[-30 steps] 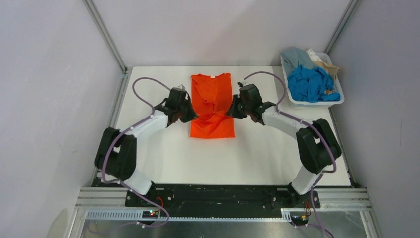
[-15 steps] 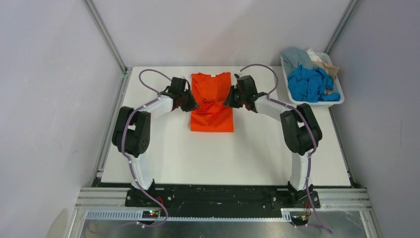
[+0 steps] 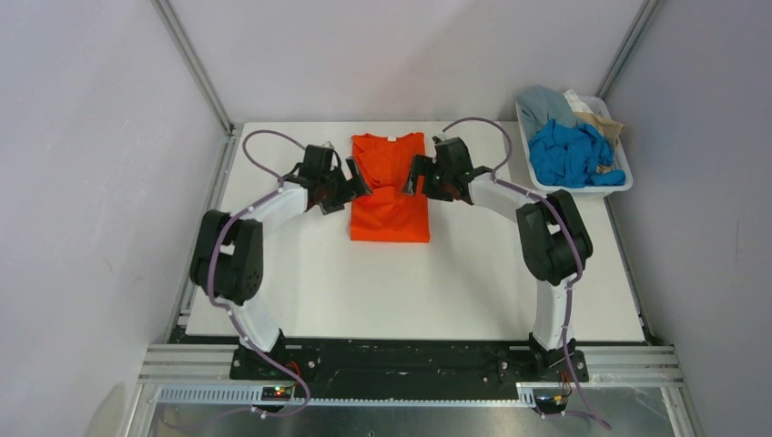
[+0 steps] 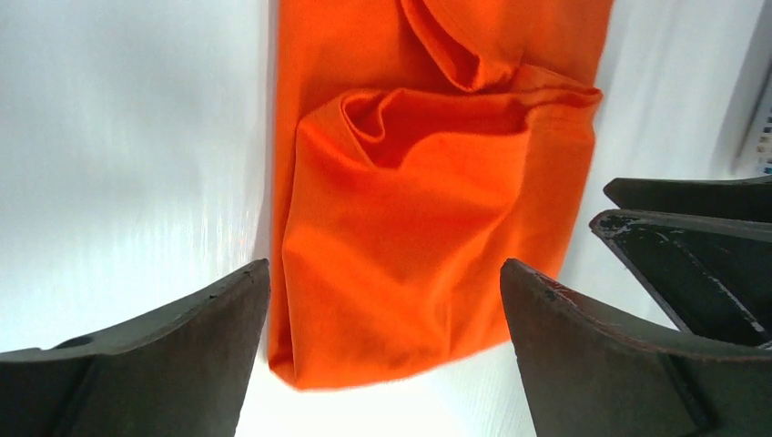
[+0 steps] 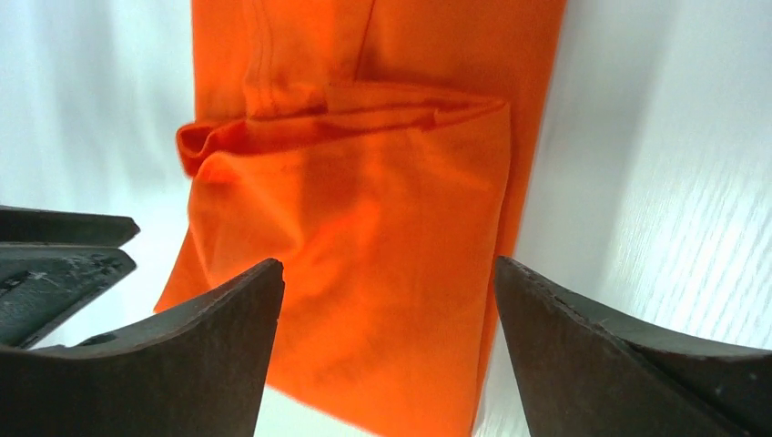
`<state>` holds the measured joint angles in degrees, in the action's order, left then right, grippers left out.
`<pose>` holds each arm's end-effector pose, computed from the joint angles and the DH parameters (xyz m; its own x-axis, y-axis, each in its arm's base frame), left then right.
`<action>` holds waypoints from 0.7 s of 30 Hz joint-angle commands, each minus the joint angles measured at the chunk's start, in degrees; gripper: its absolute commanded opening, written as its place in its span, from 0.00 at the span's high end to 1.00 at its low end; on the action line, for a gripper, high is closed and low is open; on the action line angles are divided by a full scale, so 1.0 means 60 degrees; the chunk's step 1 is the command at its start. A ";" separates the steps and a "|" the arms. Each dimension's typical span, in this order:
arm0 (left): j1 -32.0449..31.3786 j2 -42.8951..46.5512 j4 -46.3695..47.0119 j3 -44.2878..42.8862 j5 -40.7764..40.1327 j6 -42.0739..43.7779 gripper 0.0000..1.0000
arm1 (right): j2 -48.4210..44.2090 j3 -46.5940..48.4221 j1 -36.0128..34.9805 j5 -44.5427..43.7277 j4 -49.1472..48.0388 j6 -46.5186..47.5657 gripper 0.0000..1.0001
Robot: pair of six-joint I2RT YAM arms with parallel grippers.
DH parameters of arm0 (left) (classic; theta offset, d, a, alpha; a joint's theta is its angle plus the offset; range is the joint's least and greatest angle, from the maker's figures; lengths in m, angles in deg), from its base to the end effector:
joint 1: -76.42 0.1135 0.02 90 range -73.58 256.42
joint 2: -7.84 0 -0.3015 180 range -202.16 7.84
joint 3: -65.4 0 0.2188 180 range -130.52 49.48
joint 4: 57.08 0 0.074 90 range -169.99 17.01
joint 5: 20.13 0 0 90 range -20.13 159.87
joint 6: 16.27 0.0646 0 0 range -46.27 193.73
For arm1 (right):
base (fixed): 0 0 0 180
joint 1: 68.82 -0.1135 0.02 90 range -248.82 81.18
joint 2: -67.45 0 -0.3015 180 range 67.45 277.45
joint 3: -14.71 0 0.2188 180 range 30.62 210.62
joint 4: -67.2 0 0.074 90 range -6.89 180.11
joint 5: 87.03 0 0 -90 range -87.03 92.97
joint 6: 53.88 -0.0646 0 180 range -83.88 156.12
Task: Fold and stack the t-shirts
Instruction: Fold the folded rectangular tshirt in 1/3 of the way
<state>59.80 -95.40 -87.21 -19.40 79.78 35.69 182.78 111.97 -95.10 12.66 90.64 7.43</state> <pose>0.3683 -0.1215 0.2346 -0.8067 -0.3927 -0.4416 -0.1349 0.8499 -0.5094 0.4077 0.2135 0.2269 -0.7851 0.1401 -0.6034 -0.1967 0.8673 0.4574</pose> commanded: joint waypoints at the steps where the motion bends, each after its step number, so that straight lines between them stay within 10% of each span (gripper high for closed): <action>1: -0.0397 0.1664 0.0179 0.0612 -0.0367 0.0025 0.00 | -0.1545 -0.0504 -0.0373 -0.0373 0.0455 -0.0218 0.10; 21: -0.1031 0.1219 0.2277 0.3616 0.0981 -0.0765 0.00 | -0.1580 -0.4199 -0.0687 0.2398 -0.1744 -0.2642 0.06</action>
<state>53.83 -89.19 -75.15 -0.82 87.45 31.54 173.53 90.04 -98.88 26.91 82.10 -7.52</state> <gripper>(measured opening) 0.994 0.941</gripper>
